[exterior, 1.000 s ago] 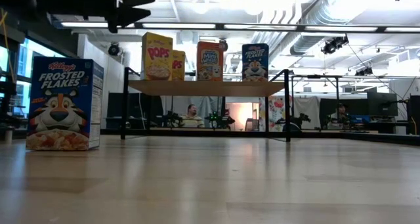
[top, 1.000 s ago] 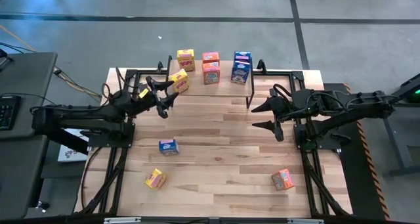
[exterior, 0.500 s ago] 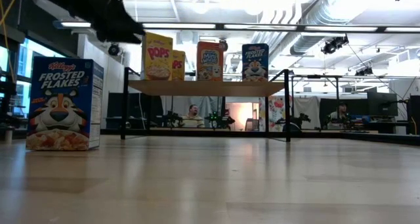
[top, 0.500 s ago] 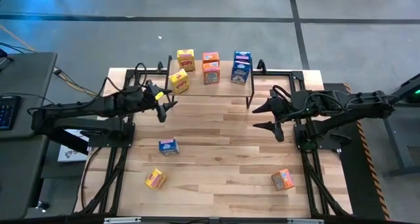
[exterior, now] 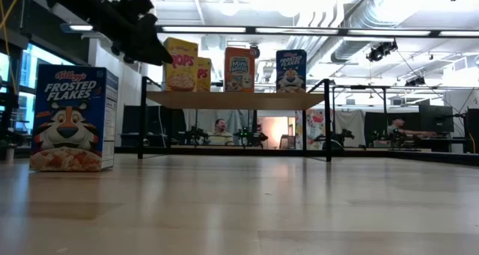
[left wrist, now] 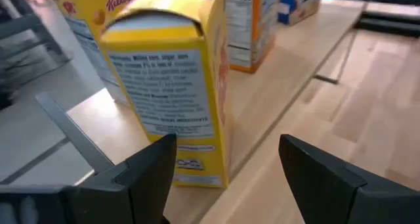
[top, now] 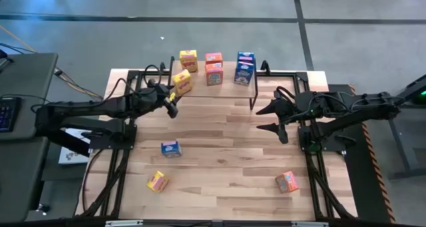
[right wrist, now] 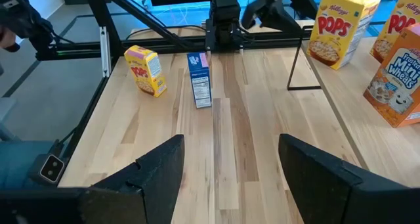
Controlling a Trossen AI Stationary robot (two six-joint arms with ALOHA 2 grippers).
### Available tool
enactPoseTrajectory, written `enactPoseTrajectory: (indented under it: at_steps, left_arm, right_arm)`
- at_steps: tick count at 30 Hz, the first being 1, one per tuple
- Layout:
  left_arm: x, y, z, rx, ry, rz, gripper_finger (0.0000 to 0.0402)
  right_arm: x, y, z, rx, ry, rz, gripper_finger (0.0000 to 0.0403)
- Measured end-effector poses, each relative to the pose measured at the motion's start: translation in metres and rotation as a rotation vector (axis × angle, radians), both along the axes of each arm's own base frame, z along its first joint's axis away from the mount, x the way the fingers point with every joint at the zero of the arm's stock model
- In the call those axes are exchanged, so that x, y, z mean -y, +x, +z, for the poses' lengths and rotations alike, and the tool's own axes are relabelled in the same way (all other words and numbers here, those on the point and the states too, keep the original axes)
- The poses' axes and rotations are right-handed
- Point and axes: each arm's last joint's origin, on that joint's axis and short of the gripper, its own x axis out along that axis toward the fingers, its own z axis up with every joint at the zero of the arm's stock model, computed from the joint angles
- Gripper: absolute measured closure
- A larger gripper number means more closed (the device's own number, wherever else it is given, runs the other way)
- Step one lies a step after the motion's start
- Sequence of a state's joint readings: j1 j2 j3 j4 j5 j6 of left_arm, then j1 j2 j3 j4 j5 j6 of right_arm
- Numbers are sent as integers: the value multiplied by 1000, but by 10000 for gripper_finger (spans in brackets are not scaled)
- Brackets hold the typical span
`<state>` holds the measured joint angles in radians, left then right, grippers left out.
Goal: Stack cereal on shelf
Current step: Put the right yellow cereal box on the shelf aligned with the other yellow cereal box
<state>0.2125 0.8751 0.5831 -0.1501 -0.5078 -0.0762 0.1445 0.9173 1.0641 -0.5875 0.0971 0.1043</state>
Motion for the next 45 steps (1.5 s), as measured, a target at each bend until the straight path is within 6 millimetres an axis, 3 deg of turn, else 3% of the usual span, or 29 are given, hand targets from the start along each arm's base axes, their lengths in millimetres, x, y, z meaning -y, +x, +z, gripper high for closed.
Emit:
enactPoseTrajectory:
  at_steps: [16,38,45]
  left_arm:
    - [-25,14,-2,66,47,110,140]
    - [-37,13,6,137,73,91,140]
    - [-42,21,2,151,67,68,140]
  right_arm:
    - [0,0,0,0,-1,0,162]
    - [0,0,0,0,7,-6,162]
    - [0,0,0,0,6,-5,162]
